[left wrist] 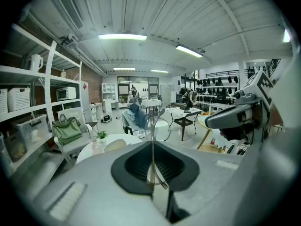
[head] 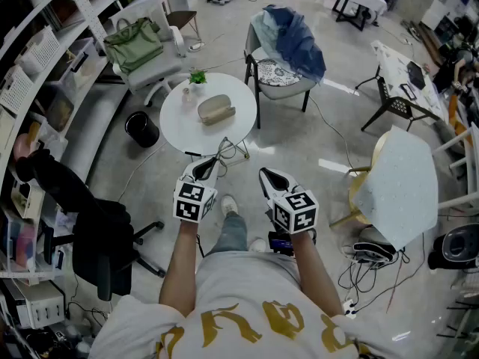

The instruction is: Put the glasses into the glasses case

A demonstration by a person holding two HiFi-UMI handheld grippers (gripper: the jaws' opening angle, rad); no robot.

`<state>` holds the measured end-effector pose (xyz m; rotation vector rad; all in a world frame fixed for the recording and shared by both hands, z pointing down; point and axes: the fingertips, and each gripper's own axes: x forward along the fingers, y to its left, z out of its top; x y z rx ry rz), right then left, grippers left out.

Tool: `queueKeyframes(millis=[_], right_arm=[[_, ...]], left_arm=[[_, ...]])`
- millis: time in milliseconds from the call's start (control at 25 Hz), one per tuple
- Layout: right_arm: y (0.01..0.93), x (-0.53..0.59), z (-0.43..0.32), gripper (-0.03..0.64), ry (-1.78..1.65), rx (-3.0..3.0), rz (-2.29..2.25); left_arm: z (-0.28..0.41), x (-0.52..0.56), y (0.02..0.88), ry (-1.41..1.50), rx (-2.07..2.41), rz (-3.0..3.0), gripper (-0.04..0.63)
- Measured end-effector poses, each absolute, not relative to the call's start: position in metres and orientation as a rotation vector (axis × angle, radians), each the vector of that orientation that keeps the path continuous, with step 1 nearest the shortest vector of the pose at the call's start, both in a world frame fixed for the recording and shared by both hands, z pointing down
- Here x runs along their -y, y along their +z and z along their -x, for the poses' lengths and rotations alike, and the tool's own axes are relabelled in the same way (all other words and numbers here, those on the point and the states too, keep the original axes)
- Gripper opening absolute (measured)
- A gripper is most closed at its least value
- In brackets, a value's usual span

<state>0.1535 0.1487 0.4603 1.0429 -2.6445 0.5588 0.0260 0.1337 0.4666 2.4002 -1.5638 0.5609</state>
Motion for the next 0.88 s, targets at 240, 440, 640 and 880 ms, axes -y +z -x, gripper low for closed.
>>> queueKeyframes(millis=[240, 440, 640, 880], right_arm=[[0.456, -0.158, -0.148, 0.02, 0.545, 2.653, -1.011], [0.454, -0.154, -0.15, 0.02, 0.552, 2.658, -1.024], [0.448, -0.133, -0.148, 0.02, 0.51, 2.672, -1.058], [0.468, -0.091, -0.132, 0.02, 0.573, 2.614, -1.099]], left_arm=[[-0.02, -0.147, 0.463, 0.537, 1.583, -2.378, 0.014], [-0.019, -0.148, 0.462, 0.535, 1.587, -2.371, 0.014], [-0.011, -0.133, 0.464, 0.536, 1.581, -2.369, 0.014], [0.008, -0.087, 0.478, 0.539, 1.535, -2.374, 0.014]])
